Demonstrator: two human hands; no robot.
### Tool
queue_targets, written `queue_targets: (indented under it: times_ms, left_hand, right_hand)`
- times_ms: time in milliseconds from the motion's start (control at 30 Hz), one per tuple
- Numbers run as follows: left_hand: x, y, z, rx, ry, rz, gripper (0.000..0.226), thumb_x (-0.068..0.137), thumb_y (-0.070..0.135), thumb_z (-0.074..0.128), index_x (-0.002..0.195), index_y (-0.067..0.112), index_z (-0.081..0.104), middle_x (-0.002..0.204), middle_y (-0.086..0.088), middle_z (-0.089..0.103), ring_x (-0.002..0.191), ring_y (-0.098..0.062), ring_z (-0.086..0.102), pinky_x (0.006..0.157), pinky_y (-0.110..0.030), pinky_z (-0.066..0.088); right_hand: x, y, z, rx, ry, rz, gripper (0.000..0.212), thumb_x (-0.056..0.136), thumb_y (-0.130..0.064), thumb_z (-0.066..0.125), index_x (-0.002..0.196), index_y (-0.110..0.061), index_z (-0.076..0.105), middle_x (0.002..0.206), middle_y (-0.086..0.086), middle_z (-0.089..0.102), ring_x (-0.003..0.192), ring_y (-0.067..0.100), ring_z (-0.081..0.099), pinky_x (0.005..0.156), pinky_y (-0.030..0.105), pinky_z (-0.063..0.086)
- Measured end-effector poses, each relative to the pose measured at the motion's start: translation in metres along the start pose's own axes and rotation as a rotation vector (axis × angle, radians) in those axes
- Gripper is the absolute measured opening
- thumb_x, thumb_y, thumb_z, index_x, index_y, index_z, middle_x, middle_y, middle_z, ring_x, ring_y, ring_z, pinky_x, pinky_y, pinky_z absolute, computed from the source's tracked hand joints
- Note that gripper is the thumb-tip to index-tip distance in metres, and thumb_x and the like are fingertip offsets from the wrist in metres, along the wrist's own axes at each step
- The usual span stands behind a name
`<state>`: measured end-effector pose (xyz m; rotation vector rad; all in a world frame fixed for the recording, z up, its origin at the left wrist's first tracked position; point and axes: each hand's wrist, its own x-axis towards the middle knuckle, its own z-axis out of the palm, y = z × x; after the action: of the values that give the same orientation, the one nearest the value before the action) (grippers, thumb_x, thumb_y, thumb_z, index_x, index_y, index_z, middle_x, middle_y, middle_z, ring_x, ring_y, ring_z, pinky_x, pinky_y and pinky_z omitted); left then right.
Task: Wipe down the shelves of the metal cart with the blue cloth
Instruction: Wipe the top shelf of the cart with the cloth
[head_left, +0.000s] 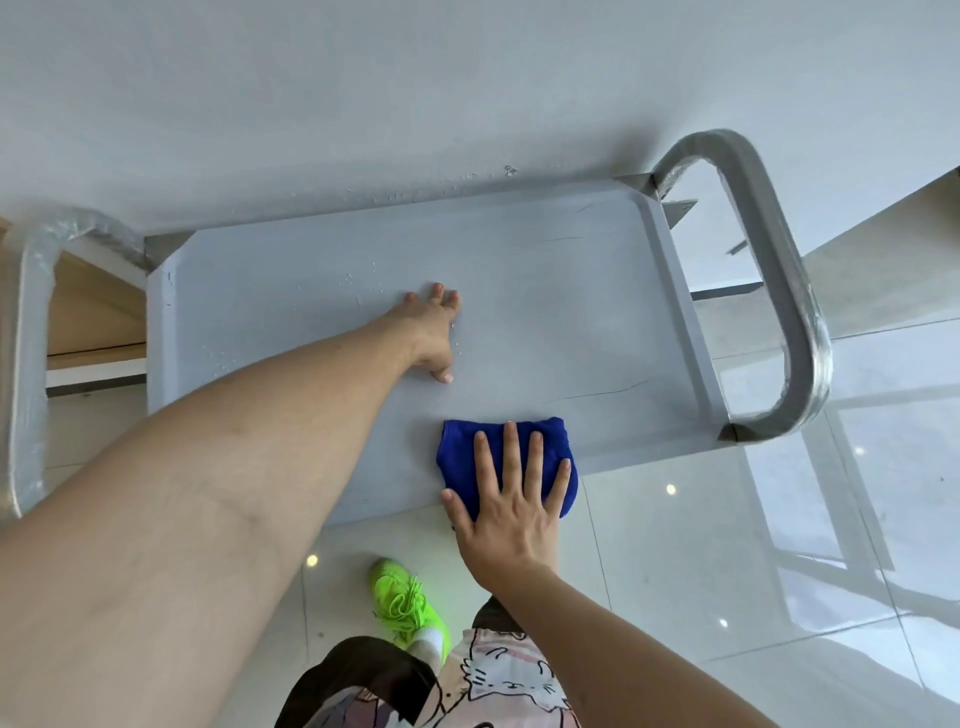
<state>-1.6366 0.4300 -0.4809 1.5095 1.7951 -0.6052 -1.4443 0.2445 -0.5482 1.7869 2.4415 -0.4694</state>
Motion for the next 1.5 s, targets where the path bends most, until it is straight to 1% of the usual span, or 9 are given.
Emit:
queue_targets:
  times_ms: [200,367,500,667,867,1067,1200,1400,1500]
  left_hand:
    - [-0.006,-0.021,0.023,-0.125,0.207,0.083,0.101,0.084,0.030,0.074,0.156,0.026,0.004,0.165,0.005,-0.006,0.151,-0.025,-0.004,0.117,-0.044,0.027]
    - [-0.022,-0.060,0.046,-0.196,0.317,0.043,0.088,0.089,0.026,0.066,0.155,0.031,0.007,0.165,0.006,-0.002,0.151,-0.025,-0.005,0.116,-0.041,0.028]
    - [-0.033,-0.090,0.056,-0.195,0.289,-0.012,0.090,0.088,0.030,0.067,0.156,0.030,0.008,0.165,0.003,-0.001,0.151,-0.027,-0.004,0.115,-0.041,0.028]
    - [-0.036,-0.096,0.068,-0.167,0.275,-0.009,0.089,0.088,0.029,0.067,0.155,0.027,0.009,0.165,0.003,-0.006,0.151,-0.027,-0.004,0.115,-0.041,0.028]
    - [-0.031,-0.094,0.063,-0.106,0.246,-0.008,0.083,0.088,0.022,0.063,0.154,0.021,0.012,0.165,-0.003,-0.003,0.149,-0.035,0.003,0.113,-0.044,0.033]
    - [-0.026,-0.088,0.047,-0.032,0.293,-0.034,0.068,0.075,0.020,0.074,0.135,0.018,0.041,0.155,-0.005,0.029,0.131,-0.032,0.039,0.081,-0.038,0.048]
    - [-0.026,-0.089,0.041,-0.025,0.306,-0.039,0.063,0.071,0.025,0.077,0.125,0.020,0.046,0.147,-0.005,0.040,0.116,-0.031,0.050,0.078,-0.037,0.047]
    - [-0.025,-0.095,0.047,-0.074,0.277,-0.051,0.075,0.072,0.036,0.079,0.135,0.028,0.038,0.156,-0.002,0.028,0.127,-0.031,0.047,0.085,-0.041,0.051]
    - [-0.026,-0.098,0.052,-0.087,0.294,-0.043,0.079,0.077,0.033,0.075,0.142,0.032,0.031,0.161,0.002,0.019,0.141,-0.028,0.033,0.090,-0.044,0.051]
  right_hand:
    - [-0.012,-0.011,0.007,-0.016,-0.012,-0.060,0.074,0.100,-0.069,0.026,0.160,-0.027,0.018,0.168,0.007,0.017,0.154,0.036,0.003,0.119,0.066,0.003]
    - [-0.022,-0.039,0.013,-0.022,-0.029,-0.106,0.068,0.102,-0.061,0.026,0.160,-0.028,0.017,0.166,0.009,0.020,0.153,0.040,0.009,0.117,0.069,0.008]
    - [-0.021,-0.042,0.011,-0.036,-0.036,-0.101,0.064,0.101,-0.056,0.029,0.159,-0.030,0.021,0.165,0.015,0.021,0.151,0.044,0.014,0.116,0.071,0.010]
    - [-0.021,-0.043,0.008,-0.063,-0.026,-0.095,0.061,0.100,-0.058,0.033,0.155,-0.031,0.032,0.152,0.013,0.038,0.147,0.043,0.023,0.117,0.069,0.009]
    - [-0.002,-0.044,0.005,-0.064,-0.029,-0.082,0.064,0.098,-0.065,0.034,0.153,-0.032,0.034,0.148,0.007,0.037,0.146,0.041,0.024,0.118,0.066,0.004]
    - [0.048,-0.048,-0.003,-0.045,-0.006,-0.087,0.066,0.095,-0.064,0.037,0.154,-0.033,0.033,0.147,0.003,0.037,0.145,0.040,0.024,0.117,0.066,0.001]
    - [0.086,-0.053,-0.010,-0.030,-0.003,-0.133,0.067,0.095,-0.063,0.038,0.154,-0.033,0.032,0.148,0.002,0.034,0.146,0.039,0.022,0.117,0.065,-0.001]
    - [0.177,-0.067,-0.020,-0.028,0.012,-0.122,0.067,0.097,-0.065,0.027,0.157,-0.036,0.021,0.159,0.001,0.029,0.150,0.036,0.009,0.117,0.063,-0.008]
    - [0.204,-0.072,-0.023,-0.038,0.015,-0.117,0.068,0.096,-0.068,0.021,0.157,-0.036,0.017,0.161,0.002,0.025,0.151,0.035,0.005,0.118,0.064,-0.008]
